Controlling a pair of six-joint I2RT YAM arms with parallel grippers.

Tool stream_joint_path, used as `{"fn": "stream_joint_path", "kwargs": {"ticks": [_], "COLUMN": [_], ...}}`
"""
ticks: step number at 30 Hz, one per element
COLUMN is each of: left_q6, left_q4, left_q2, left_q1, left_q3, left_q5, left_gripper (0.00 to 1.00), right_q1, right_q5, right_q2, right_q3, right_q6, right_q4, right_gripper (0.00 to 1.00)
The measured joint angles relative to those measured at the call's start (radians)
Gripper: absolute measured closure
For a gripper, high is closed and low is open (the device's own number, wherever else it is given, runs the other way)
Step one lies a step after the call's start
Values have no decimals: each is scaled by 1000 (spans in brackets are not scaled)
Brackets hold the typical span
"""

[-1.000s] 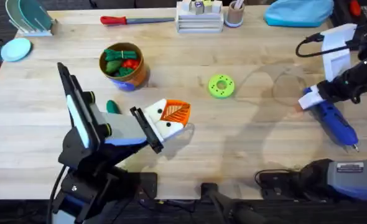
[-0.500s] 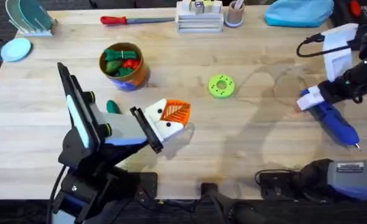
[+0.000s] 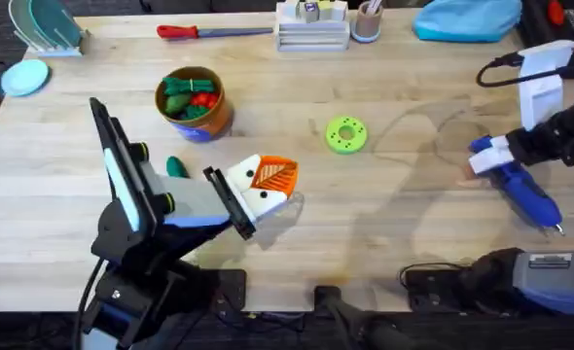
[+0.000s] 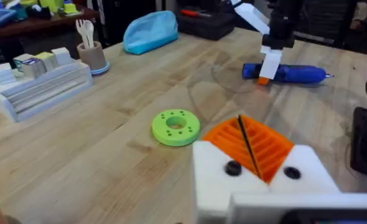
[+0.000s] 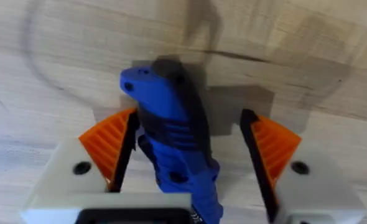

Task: Pick up the gripper from the table and insert it into the empty holder that is missing its gripper. Then pick up a screw, insert it into the mounting hole, and use the screwdriver to tighten it. Finally, clean up the table by picking up the vegetable and placing it into the bucket.

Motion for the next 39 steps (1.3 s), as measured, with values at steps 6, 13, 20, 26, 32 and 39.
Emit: {"fn": "stream_joint_path", "kwargs": {"ticks": [6,13,20,26,32,39], "left_q6": [0,0,0,0,0,0], "left_q4": [0,0,0,0,0,0], "left_q2": [0,0,0,0,0,0], "left_q1": [0,0,0,0,0,0], "left_q3": [0,0,0,0,0,0], "left_q5": [0,0,0,0,0,0], "left_gripper": [996,996,996,996,996,996], "right_q1": [-3,-4,-7,-9,-9,-8], "right_q5": [-18,-2,31,40,42,42], "right_q2": [0,0,2,-43,-182,-406], "right_q3": [0,0,-1,-25,-31,-32], "right_q6": [-9,-31,-37,-37,-24,91], "right_q4": [-8,-6,4,4,13,69], "right_gripper": [207,660,983,983,983,983]}}
